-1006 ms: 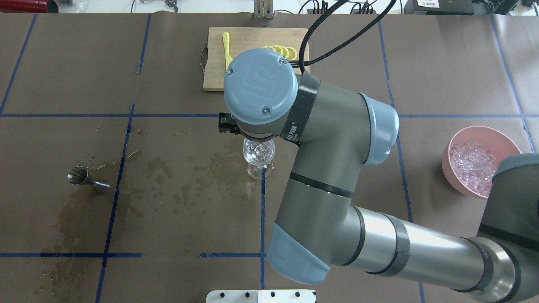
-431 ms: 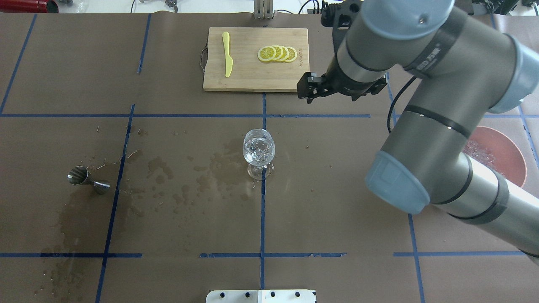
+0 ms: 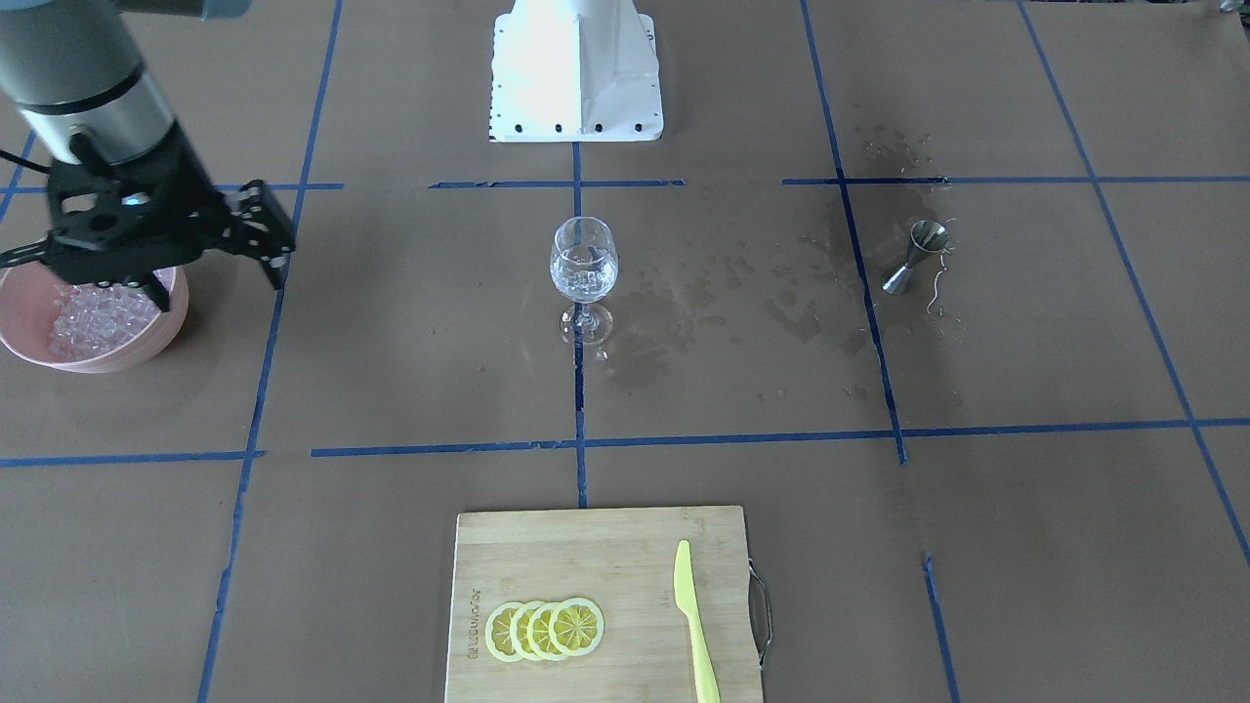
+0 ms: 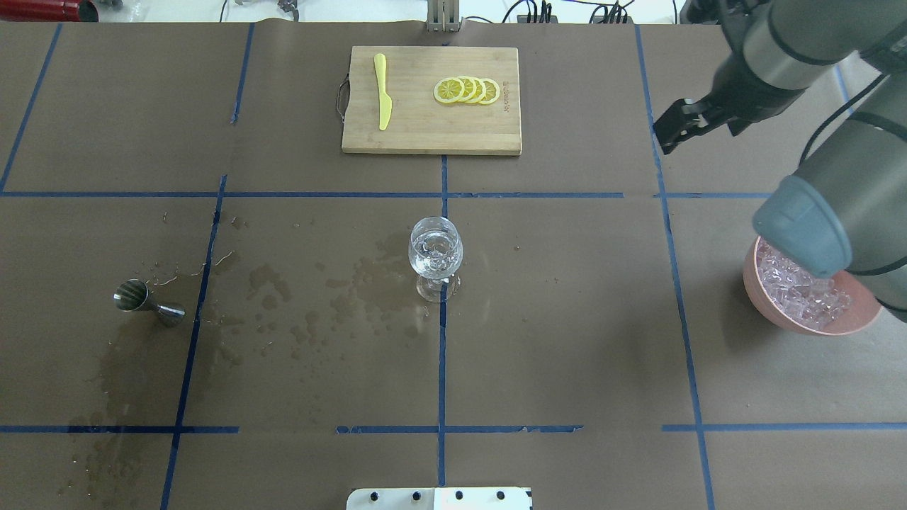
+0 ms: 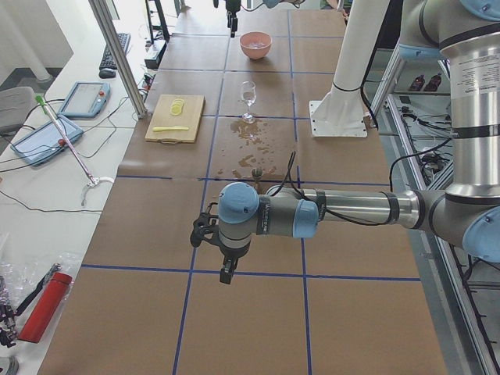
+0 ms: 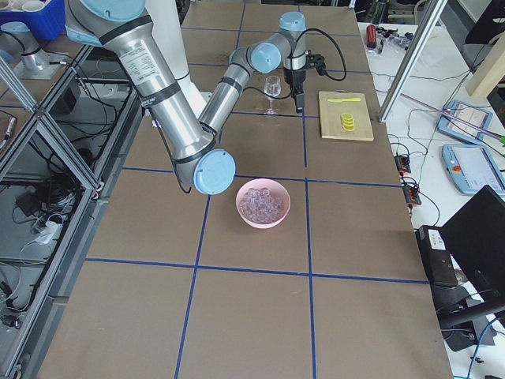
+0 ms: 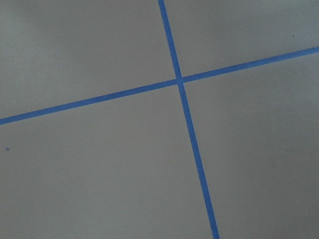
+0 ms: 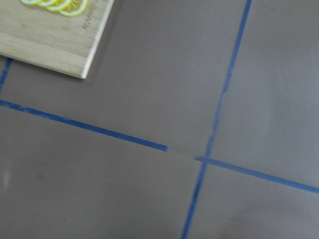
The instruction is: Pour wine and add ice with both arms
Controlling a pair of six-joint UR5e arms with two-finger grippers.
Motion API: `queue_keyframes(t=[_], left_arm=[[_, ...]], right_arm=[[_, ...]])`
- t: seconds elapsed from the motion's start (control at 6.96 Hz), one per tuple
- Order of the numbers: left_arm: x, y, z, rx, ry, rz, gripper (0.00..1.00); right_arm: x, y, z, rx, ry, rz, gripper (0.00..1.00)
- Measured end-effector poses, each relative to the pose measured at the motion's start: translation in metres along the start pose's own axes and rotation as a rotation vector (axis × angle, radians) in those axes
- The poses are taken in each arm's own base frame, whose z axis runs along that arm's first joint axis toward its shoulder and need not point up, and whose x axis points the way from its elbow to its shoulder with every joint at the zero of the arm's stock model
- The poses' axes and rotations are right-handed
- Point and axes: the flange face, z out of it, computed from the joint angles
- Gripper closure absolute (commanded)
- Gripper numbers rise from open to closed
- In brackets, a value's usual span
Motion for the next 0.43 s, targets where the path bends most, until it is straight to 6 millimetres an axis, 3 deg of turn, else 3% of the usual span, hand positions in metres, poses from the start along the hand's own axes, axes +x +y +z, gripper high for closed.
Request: queue_keyframes(t=[0.14, 0.43], left_arm=[[0.0, 0.002, 0.001, -0.003, 0.001, -0.002, 0.0], [-0.001, 0.003, 0.002, -0.005, -0.001, -0.005, 0.0]], right_arm=[[0.064, 0.018, 0.013, -0.023, 0.01, -0.05, 0.0], [0.17, 0.06, 0.038, -0.072, 0.039, -0.119, 0.0]])
